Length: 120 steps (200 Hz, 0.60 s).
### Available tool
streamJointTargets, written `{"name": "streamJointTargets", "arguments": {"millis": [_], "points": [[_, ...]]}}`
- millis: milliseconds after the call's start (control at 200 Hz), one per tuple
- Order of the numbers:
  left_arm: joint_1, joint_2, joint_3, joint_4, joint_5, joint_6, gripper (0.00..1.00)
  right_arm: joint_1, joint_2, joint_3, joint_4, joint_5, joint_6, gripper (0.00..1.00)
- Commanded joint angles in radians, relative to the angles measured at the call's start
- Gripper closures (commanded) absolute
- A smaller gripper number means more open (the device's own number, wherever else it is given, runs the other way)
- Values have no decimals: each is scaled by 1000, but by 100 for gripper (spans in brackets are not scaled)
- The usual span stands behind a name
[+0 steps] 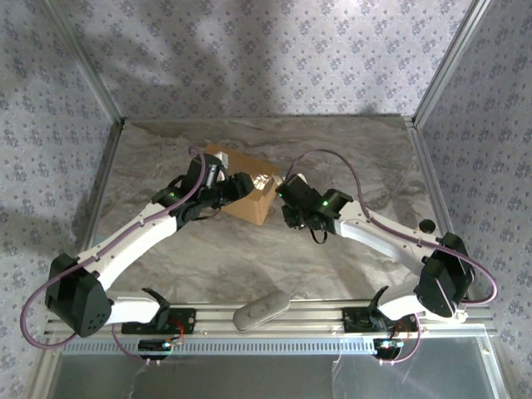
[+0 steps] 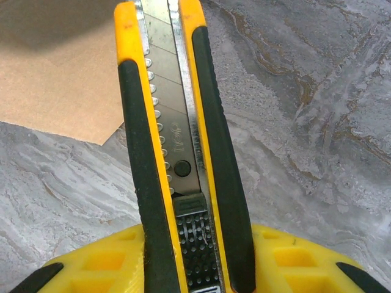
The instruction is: Unpack the express box
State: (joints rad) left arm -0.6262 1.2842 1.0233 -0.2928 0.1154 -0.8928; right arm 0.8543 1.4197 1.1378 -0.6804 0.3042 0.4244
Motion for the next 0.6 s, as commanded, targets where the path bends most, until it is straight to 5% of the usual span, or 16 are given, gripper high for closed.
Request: {"name": "streamJointTargets", "arguments": {"millis": [0,595], "points": [[5,11,-6,32,6,-12,44,13,5,35,-28,27,-20,100],[5,40,-6,43,1,-18,45,39,19,46,-48,56,-30,100]]}}
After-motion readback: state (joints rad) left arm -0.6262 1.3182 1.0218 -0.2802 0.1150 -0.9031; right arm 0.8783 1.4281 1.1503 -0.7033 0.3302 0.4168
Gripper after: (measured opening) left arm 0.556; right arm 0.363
